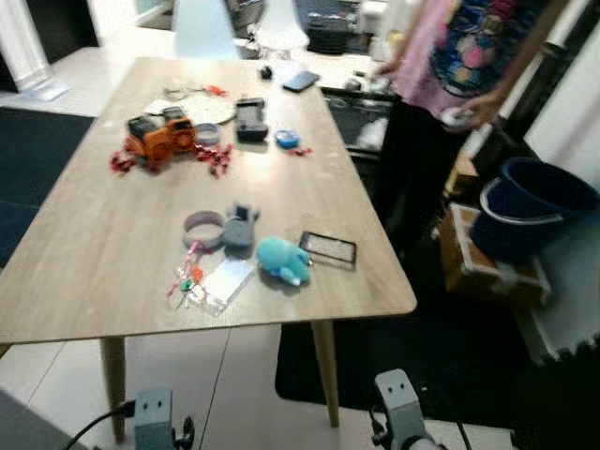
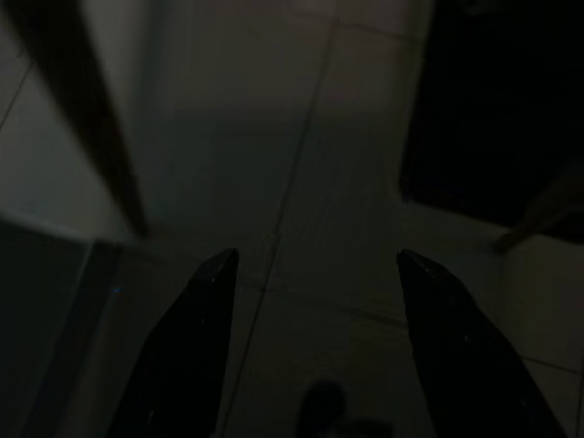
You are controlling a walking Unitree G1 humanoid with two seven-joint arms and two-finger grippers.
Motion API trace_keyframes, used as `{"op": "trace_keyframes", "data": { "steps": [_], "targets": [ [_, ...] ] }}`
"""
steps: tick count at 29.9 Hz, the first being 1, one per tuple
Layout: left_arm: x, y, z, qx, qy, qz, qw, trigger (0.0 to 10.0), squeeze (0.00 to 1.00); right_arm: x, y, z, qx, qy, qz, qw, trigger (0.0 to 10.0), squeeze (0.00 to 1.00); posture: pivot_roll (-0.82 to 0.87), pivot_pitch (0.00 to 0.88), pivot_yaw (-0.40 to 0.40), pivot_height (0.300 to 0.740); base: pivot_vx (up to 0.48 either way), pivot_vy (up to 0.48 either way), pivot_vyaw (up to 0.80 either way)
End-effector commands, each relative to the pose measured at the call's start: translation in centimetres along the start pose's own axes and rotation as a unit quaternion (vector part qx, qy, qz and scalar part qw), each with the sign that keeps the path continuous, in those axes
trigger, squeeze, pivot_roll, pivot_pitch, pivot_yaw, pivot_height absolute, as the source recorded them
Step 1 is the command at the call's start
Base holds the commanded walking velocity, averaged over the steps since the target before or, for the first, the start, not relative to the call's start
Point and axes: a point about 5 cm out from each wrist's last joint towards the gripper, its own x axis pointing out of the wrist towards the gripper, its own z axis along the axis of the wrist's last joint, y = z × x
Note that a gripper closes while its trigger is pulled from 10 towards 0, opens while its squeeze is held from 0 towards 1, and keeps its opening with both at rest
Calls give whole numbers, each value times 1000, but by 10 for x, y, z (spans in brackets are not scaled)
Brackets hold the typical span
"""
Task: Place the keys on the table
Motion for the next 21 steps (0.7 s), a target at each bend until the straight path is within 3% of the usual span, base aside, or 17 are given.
{"op": "trace_keyframes", "data": {
  "steps": [1,21],
  "targets": [
    [-6,1,-11,-4,18,5,1000,10000,0,-2,-1,-8,1,16,-1,1000,10000,0,79,57,-60,740,0,0,0],
    [-6,3,-11,-2,13,10,1000,10000,0,-1,-1,-5,1,13,1,1000,10000,0,80,59,-63,740,0,0,0]
  ]
}}
